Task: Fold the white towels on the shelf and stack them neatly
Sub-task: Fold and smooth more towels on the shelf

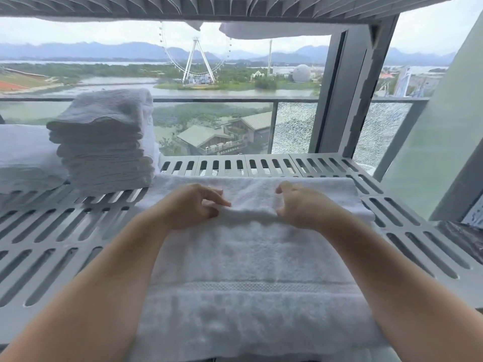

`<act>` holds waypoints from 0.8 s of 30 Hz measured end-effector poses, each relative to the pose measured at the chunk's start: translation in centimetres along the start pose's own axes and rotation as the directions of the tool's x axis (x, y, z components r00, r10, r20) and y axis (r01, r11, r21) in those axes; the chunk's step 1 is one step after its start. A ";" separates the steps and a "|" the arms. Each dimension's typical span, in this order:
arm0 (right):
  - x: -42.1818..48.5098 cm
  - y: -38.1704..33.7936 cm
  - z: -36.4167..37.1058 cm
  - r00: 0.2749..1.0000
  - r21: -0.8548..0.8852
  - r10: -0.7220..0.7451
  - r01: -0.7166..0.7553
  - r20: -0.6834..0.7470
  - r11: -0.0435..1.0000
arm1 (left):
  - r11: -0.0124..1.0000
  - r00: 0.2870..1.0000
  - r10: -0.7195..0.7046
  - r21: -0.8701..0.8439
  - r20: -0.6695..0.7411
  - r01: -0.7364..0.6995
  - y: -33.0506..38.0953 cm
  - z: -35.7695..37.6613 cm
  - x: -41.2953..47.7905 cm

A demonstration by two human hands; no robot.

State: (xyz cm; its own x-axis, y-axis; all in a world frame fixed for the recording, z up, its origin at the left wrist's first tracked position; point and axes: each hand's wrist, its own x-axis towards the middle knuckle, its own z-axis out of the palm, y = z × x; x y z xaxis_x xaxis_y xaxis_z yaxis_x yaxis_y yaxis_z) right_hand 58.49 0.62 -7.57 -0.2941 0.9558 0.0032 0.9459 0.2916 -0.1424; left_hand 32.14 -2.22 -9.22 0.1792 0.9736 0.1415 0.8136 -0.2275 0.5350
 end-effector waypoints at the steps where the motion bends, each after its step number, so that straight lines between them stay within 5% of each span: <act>1: -0.7 0.0 0.0 1.000 0.012 -0.022 0.022 0.002 1.000 | 1.000 1.000 -0.004 0.000 -0.012 0.004 0.3 0.0 -0.1; 5: -2.9 0.0 0.9 0.993 0.008 -0.008 0.009 -0.117 1.000 | 0.976 0.996 -0.072 0.201 -0.048 0.080 2.3 -0.2 -0.6; 9: -3.3 0.4 1.0 0.949 -0.010 0.146 -0.155 -0.278 0.988 | 0.719 0.964 -0.174 0.644 -0.198 0.262 4.2 1.3 -2.0; 19: -5.3 0.4 -0.2 0.919 0.003 0.194 -0.206 -0.344 0.979 | 0.635 0.899 -0.168 0.654 -0.404 0.412 6.4 1.6 -4.6; 24: -5.9 0.1 0.4 0.943 0.013 0.169 -0.173 -0.287 0.985 | 0.615 0.944 -0.143 0.721 -0.296 0.320 6.5 1.0 -5.2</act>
State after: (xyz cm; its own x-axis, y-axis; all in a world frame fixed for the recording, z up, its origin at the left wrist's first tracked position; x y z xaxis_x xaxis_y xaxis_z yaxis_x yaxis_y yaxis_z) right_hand 60.28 -5.04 -8.04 -0.0781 0.9617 0.2629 0.9806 0.1217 -0.1537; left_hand 37.11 -8.75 -7.32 -0.1115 0.9462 0.3038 0.9564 0.1853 -0.2258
